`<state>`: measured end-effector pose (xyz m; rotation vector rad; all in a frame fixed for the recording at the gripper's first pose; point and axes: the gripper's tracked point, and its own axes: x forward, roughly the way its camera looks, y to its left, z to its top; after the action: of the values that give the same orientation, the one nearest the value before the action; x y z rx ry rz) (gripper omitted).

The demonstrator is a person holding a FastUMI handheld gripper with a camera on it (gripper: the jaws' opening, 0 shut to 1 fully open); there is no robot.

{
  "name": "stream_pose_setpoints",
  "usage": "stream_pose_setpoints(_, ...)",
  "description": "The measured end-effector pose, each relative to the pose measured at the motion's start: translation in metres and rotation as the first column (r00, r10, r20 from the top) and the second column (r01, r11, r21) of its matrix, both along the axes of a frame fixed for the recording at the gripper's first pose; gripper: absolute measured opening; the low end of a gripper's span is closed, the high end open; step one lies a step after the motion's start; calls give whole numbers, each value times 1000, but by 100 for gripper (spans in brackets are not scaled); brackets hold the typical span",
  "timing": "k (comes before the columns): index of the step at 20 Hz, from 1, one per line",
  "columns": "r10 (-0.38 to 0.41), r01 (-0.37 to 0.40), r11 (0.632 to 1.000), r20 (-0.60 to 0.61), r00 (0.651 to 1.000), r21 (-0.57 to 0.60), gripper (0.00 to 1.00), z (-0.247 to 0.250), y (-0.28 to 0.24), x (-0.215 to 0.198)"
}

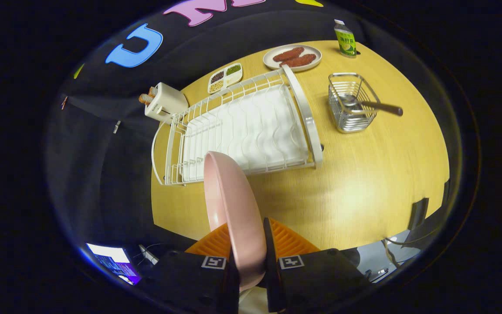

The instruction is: Take the plate from the dish rack, then take the spoon from the basket and place it into the plate.

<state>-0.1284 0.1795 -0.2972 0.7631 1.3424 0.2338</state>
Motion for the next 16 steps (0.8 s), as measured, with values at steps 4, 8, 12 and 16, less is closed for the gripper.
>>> stream_pose_setpoints(4,6,-6,998,-3,1000,57,29,-36,27,-21)
stream_pose_setpoints(8,47,-51,997,62,997,55,29,-60,36,-26)
stream_pose_setpoints(12,6,-14,994,73,997,106,30,-67,41,-24)
stream_pose_setpoints(16,12,-14,1000,80,997,25,43,-85,23,-28)
